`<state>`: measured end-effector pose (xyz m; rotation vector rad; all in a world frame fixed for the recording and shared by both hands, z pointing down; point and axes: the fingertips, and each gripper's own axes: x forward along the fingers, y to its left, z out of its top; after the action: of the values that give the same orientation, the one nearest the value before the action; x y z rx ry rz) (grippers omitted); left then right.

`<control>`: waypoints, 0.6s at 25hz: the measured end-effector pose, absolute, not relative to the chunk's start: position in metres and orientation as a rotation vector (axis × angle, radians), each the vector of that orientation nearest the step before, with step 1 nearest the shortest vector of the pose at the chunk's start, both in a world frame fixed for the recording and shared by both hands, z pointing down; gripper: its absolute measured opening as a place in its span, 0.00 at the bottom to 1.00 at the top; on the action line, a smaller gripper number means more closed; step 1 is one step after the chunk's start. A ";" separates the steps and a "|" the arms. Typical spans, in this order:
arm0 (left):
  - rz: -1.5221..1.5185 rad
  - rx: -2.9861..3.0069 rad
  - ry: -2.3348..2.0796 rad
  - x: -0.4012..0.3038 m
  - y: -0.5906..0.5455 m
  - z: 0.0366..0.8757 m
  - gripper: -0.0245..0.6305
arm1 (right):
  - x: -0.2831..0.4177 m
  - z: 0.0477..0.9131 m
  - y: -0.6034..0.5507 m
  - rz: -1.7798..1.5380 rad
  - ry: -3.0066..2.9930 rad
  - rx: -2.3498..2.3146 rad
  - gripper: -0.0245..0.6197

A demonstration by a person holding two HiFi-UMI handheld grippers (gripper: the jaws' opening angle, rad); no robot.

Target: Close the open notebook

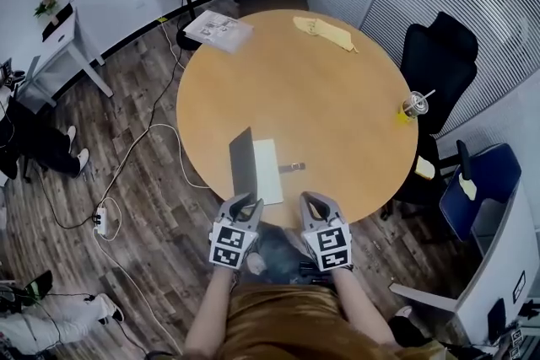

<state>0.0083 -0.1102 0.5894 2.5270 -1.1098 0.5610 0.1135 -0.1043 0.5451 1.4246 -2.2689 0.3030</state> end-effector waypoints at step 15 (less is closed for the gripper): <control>0.626 2.554 -1.018 0.029 -0.109 0.602 0.24 | 0.127 0.557 -0.108 0.345 -2.241 1.464 0.06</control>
<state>0.0287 -0.1087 0.6022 2.5542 -1.0183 0.6258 0.1273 -0.1077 0.5570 1.4638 -2.2414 0.3450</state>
